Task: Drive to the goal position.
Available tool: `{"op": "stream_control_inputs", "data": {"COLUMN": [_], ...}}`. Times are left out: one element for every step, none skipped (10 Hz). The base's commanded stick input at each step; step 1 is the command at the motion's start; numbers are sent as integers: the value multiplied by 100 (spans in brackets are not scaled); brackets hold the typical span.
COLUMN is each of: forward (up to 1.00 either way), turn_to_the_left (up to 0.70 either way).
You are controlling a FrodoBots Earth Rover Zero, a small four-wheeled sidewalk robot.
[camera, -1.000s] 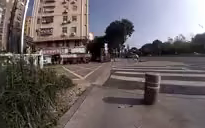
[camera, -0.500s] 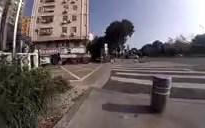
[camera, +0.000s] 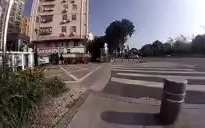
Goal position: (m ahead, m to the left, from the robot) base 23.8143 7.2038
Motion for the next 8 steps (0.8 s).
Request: {"op": "stream_control_inputs", "data": {"forward": [45,45,45,45,45,45,45,45], "turn_to_the_left": [0,0,0,0,0,0,0,0]}}
